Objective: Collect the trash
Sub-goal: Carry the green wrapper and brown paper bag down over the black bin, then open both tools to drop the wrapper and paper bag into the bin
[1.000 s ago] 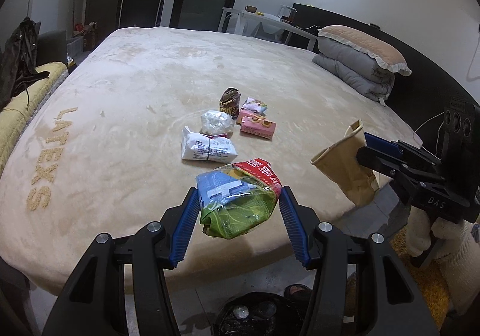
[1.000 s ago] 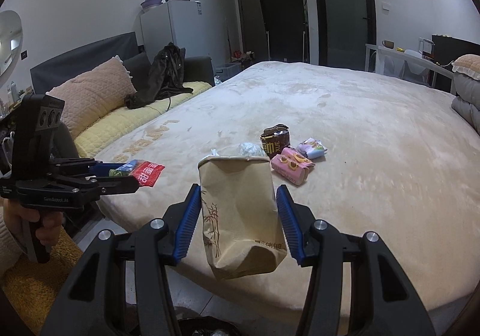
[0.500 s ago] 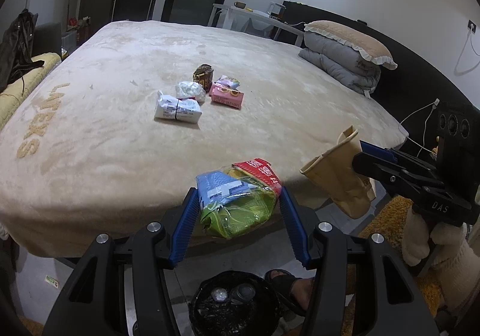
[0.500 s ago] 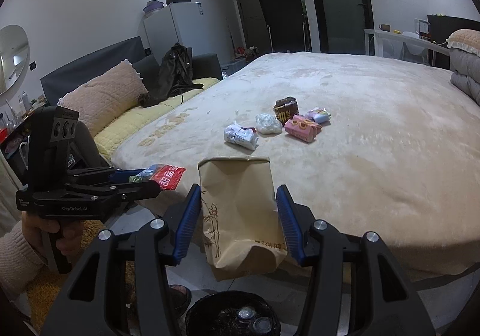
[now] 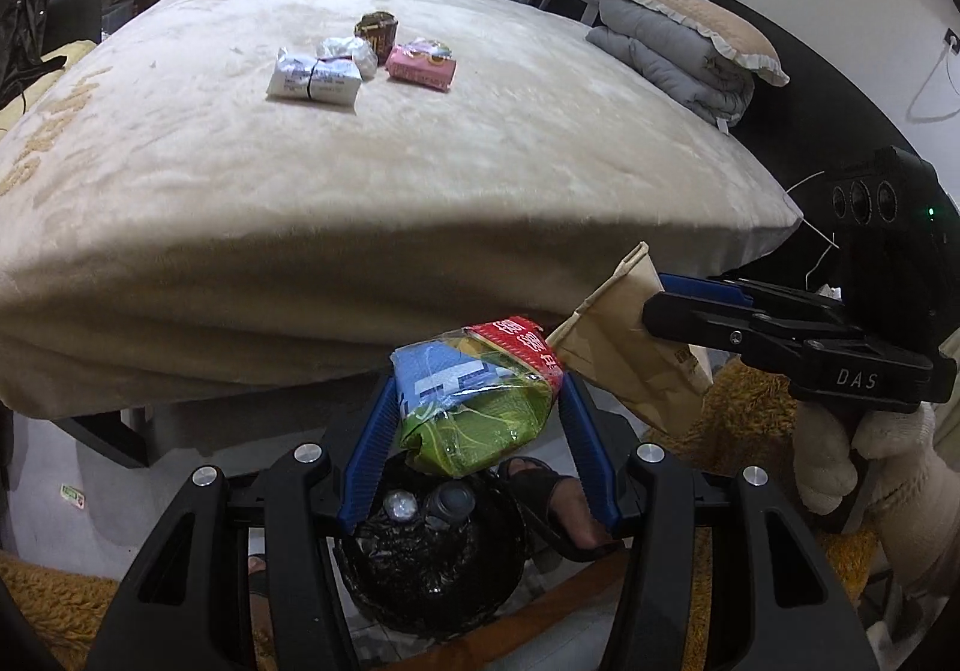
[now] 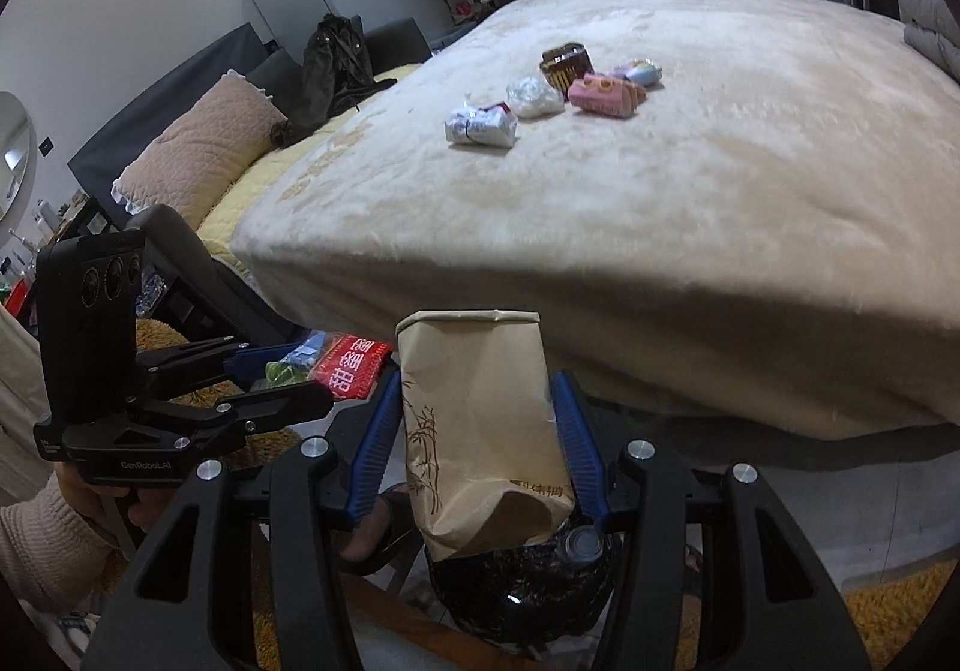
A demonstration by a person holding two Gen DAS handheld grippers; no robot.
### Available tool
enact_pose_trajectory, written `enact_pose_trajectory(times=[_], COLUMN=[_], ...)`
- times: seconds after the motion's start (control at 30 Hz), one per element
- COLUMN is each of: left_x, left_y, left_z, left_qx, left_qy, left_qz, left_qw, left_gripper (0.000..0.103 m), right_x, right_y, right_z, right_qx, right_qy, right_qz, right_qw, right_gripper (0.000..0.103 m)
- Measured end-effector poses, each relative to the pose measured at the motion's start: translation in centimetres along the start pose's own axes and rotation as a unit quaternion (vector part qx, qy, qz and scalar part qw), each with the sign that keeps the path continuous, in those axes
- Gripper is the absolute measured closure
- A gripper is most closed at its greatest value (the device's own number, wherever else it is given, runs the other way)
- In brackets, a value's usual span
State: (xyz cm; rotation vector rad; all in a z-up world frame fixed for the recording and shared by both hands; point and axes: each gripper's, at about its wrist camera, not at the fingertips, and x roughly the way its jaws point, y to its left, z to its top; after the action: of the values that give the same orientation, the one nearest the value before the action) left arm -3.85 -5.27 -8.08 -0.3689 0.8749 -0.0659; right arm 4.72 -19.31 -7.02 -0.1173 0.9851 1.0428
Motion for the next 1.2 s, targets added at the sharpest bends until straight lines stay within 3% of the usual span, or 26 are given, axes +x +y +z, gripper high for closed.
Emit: enact_pose_trajectory(times=[0.27,0.63,0.97,1.0,1.03,1.1,1.2], left_x=[4.0,8.6,10.8,11.0,11.2,11.6,11.5], left_y=[1.5,3.4,4.0,4.1,4.2,4.2,3.8], left_z=[-1.9,-4.6,-5.8,-5.9,-6.0,-6.1,-6.1], left_qx=[-0.031,-0.093,-0.109,-0.109,-0.111,-0.112,-0.093], left_qy=[0.106,0.231,0.282,0.289,0.294,0.301,0.296], left_qz=[0.016,-0.003,0.012,0.013,0.018,0.021,0.026], left_qw=[0.9938,0.9685,0.9531,0.9509,0.949,0.947,0.9503], left_gripper=[0.049,0.049,0.047,0.037,0.026,0.025,0.025], right_x=[3.5,8.7,10.7,10.9,11.1,11.4,11.0], right_y=[-1.8,-4.3,-4.2,-4.3,-4.6,-5.3,-5.9], right_z=[-1.7,-3.9,-4.7,-4.6,-4.7,-4.9,-4.4], right_qx=[0.044,0.123,0.137,0.144,0.153,0.168,0.189], right_qy=[0.093,0.227,0.266,0.27,0.273,0.277,0.271], right_qz=[0.006,0.004,-0.005,-0.005,-0.003,-0.007,0.005], right_qw=[0.995,0.966,0.954,0.952,0.95,0.946,0.944], right_gripper=[0.051,0.051,0.049,0.047,0.039,0.036,0.036])
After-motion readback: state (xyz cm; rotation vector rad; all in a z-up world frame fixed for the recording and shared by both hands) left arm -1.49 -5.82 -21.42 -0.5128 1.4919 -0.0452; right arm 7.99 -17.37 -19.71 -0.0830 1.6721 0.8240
